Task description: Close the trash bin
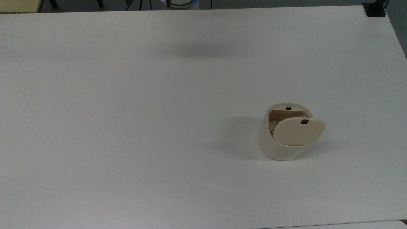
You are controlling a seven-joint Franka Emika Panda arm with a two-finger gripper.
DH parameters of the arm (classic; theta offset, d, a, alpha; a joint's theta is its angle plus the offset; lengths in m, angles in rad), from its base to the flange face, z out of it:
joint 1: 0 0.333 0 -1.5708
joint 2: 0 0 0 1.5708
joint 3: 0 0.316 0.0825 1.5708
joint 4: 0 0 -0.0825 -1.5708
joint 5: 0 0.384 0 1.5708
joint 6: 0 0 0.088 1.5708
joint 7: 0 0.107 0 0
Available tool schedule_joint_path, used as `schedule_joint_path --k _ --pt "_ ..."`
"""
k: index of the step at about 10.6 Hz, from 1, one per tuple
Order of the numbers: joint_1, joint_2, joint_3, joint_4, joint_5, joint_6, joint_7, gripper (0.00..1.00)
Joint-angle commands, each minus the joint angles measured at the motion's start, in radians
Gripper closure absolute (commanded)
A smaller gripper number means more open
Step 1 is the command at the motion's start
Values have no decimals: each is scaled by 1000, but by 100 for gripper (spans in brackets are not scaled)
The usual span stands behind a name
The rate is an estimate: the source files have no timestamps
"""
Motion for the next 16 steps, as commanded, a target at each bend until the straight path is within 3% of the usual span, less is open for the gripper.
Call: schedule_joint_path --k 1,8,10,12,16 --pt "1 -10 -2 -18 2 25 -16 0" --pt "1 -4 -2 -18 2 37 -18 0" --pt "11 5 9 -16 0 126 2 0" --pt "57 40 10 23 -4 181 127 1" --pt "183 209 10 183 -12 274 582 4"
